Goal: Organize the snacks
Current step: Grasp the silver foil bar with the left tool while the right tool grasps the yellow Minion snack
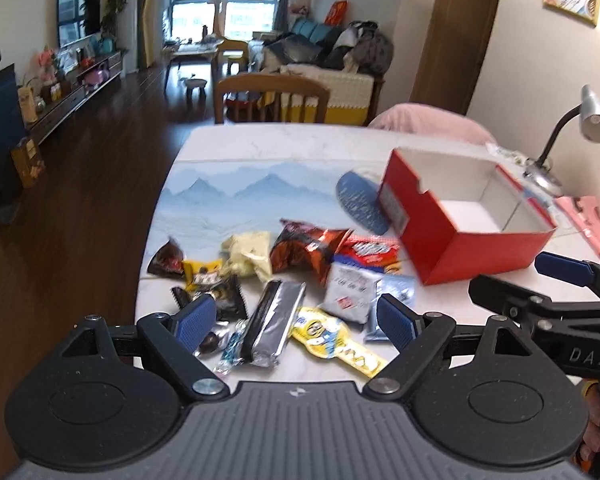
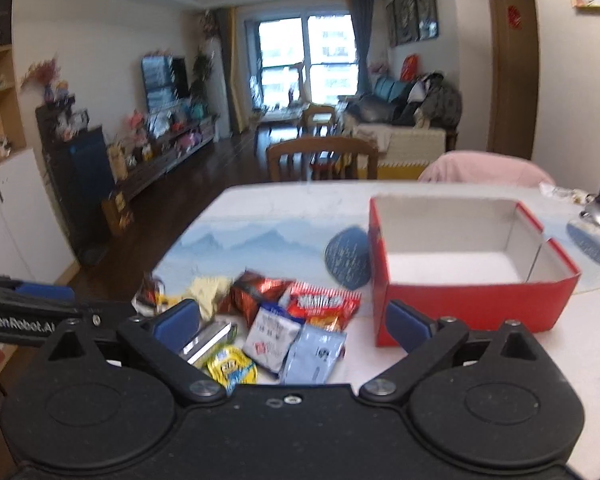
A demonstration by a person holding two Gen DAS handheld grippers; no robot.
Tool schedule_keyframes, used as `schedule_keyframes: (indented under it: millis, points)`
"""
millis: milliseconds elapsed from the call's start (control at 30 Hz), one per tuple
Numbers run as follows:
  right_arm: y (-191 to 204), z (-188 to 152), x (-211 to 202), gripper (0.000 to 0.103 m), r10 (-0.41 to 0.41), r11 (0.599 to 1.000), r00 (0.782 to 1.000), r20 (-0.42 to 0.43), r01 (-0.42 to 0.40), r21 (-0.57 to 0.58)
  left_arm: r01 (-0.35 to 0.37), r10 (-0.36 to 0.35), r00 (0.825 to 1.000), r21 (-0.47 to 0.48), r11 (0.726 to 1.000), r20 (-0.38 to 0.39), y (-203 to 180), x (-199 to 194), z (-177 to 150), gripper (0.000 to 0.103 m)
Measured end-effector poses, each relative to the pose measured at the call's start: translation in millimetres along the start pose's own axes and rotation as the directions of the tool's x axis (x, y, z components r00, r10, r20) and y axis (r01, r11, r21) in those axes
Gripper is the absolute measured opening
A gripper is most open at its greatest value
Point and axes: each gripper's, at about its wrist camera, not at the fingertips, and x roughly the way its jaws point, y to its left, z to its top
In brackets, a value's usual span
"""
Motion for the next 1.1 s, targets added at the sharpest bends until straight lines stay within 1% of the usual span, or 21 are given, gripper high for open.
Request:
schedule_keyframes:
  millis: [100, 200, 267, 300, 367, 433, 633, 667, 733, 800, 867, 900, 933, 967, 1067, 1100]
  points:
    - [3.4, -8.8, 15.7, 0.100, 0.013, 0.999, 0.999, -0.040, -0.015, -0.038, -0.031, 0.030, 0.998, -0.015, 0.999, -0.054, 6.2, 18.0, -3.1, 0.088]
    - [4.1, -17.8, 28.9, 0.099, 0.010, 0.998, 0.997, -0.073, -0.015, -0.065, -0.072, 0.069, 0.995, -0.033, 0.997, -0.069, 15.5, 28.5, -6.2, 0.088]
    - [4.9, -24.6, 39.0, 0.092, 0.010, 0.996, 0.995, -0.100, -0.019, -0.092, -0.091, 0.088, 0.992, -0.027, 0.996, -0.088, 21.0, 35.2, -9.0, 0.088]
    - [5.5, -28.4, 43.9, 0.089, 0.013, 0.994, 0.993, -0.120, -0.026, -0.107, -0.096, 0.093, 0.991, -0.026, 0.995, -0.094, 24.0, 38.0, -11.1, 0.088]
    - [6.8, -35.5, 54.6, 0.089, 0.024, 0.991, 0.987, -0.160, -0.045, -0.129, -0.102, 0.100, 0.989, -0.018, 0.995, -0.108, 27.9, 43.9, -15.1, 0.088]
    - [10.9, -42.6, 64.0, 0.086, 0.046, 0.985, 0.980, -0.192, -0.077, -0.154, -0.103, 0.100, 0.987, -0.015, 0.995, -0.124, 31.7, 51.2, -19.1, 0.088]
    - [24.4, -56.6, 83.3, 0.077, 0.088, 0.963, 0.964, -0.251, -0.147, -0.226, -0.113, 0.107, 0.981, -0.027, 0.993, -0.159, 40.6, 70.2, -26.5, 0.087]
    - [25.5, -57.3, 86.7, 0.076, 0.091, 0.959, 0.961, -0.262, -0.155, -0.235, -0.115, 0.109, 0.980, -0.026, 0.993, -0.166, 42.4, 73.9, -28.2, 0.087]
    - [27.4, -58.2, 95.4, 0.073, 0.101, 0.951, 0.958, -0.267, -0.171, -0.256, -0.121, 0.113, 0.976, -0.028, 0.992, -0.188, 45.1, 80.5, -30.7, 0.081]
    - [30.7, -58.5, 101.7, 0.070, 0.114, 0.945, 0.954, -0.276, -0.190, -0.267, -0.117, 0.107, 0.974, -0.035, 0.993, -0.201, 47.6, 84.5, -32.3, 0.080]
    - [34.2, -59.3, 111.4, 0.069, 0.129, 0.937, 0.950, -0.286, -0.211, -0.278, -0.105, 0.098, 0.976, -0.025, 0.994, -0.196, 45.5, 87.1, -31.8, 0.080]
    - [36.1, -60.1, 116.5, 0.067, 0.132, 0.934, 0.948, -0.290, -0.217, -0.283, -0.091, 0.087, 0.978, -0.010, 0.996, -0.190, 43.1, 87.9, -30.2, 0.080]
    - [37.3, -60.3, 122.1, 0.063, 0.132, 0.932, 0.946, -0.297, -0.221, -0.288, -0.075, 0.074, 0.980, 0.005, 0.997, -0.185, 40.1, 89.8, -28.0, 0.080]
    - [38.4, -60.4, 125.9, 0.062, 0.134, 0.930, 0.943, -0.305, -0.225, -0.290, -0.058, 0.060, 0.981, 0.020, 0.998, -0.185, 37.8, 92.7, -25.4, 0.080]
    - [41.5, -60.2, 134.2, 0.061, 0.134, 0.927, 0.941, -0.310, -0.229, -0.296, -0.017, 0.025, 0.978, 0.043, 0.999, -0.208, 32.1, 108.1, -16.0, 0.080]
    - [42.0, -59.8, 136.1, 0.061, 0.136, 0.928, 0.941, -0.311, -0.231, -0.294, 0.010, -0.001, 0.974, 0.042, 0.999, -0.228, 31.7, 114.5, -12.5, 0.079]
